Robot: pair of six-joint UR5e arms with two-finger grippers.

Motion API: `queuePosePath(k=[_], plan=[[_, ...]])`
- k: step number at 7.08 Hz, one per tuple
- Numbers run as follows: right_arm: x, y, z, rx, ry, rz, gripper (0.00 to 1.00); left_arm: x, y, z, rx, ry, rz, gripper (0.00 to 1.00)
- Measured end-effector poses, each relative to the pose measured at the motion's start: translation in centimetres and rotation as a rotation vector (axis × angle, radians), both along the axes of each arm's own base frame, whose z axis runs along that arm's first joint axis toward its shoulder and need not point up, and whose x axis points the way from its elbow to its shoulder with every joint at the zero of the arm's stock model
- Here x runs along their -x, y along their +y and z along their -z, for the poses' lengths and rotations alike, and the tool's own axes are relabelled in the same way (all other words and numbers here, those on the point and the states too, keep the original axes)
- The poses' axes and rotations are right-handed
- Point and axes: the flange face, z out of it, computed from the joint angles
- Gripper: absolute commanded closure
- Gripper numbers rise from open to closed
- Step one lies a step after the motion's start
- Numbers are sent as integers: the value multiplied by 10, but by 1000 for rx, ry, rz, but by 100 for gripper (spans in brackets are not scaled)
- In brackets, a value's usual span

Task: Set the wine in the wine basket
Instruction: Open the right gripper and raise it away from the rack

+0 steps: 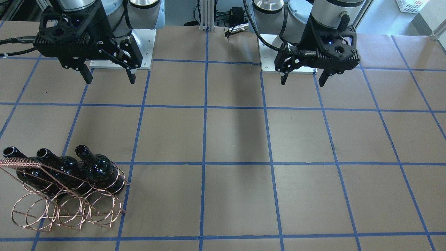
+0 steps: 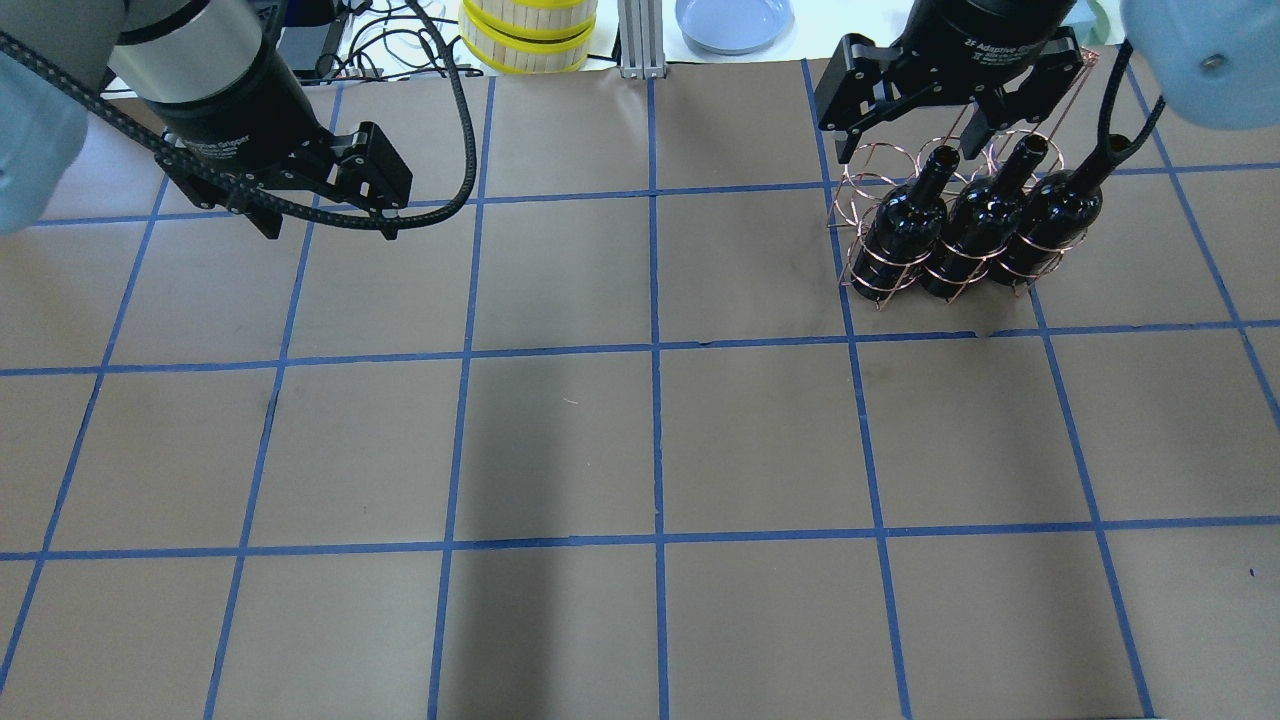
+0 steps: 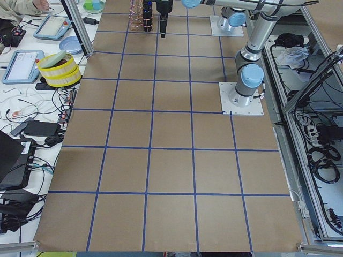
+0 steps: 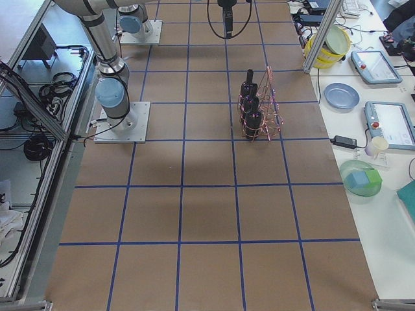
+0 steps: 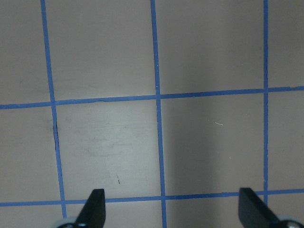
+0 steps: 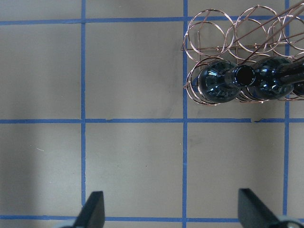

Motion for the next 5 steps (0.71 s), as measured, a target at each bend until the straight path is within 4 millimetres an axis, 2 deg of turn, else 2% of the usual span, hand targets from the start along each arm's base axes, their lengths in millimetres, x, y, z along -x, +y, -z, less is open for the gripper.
queuePosePath(k=[5], plan=[[1,-1,1,2,3,-1,0,0,-1,-1,12,3,-1,0]])
